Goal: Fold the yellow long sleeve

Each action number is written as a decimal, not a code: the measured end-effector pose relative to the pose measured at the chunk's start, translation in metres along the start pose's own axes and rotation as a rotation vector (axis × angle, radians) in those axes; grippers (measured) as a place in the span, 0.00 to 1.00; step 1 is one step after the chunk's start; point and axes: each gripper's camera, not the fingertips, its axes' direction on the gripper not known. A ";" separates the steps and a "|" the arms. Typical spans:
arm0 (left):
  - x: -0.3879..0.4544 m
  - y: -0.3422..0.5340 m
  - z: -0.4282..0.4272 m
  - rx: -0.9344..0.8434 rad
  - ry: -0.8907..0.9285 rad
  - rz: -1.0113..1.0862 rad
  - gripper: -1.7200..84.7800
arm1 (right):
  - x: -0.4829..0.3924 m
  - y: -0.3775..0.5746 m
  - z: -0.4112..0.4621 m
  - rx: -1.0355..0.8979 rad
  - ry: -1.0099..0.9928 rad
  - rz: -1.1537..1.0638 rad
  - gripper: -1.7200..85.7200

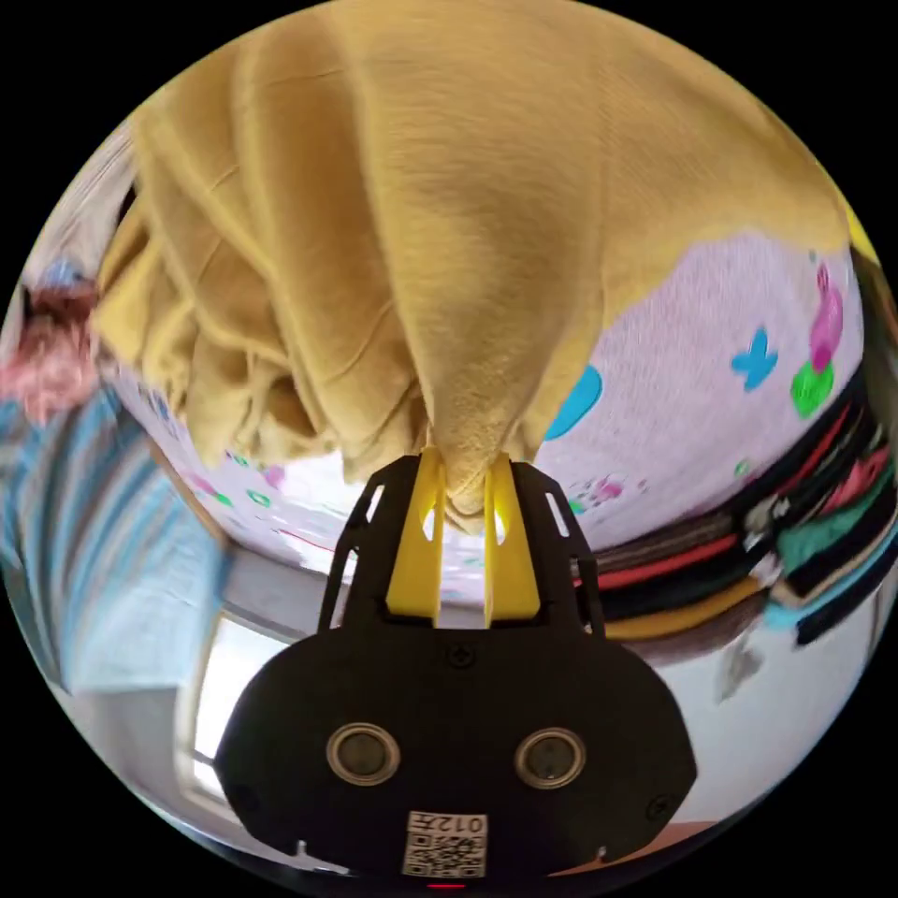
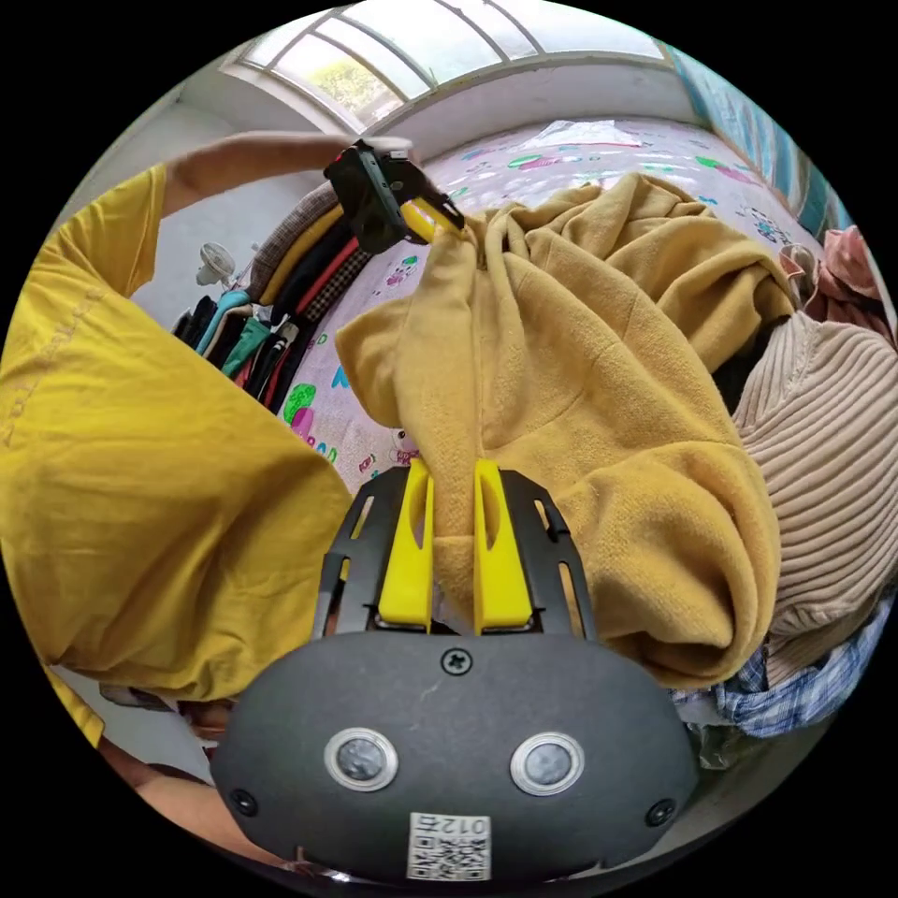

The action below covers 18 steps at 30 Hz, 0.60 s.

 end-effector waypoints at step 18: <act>0.183 0.405 -0.225 0.908 -0.077 -1.646 0.03 | -0.282 -0.030 -0.292 0.769 0.532 -0.330 0.04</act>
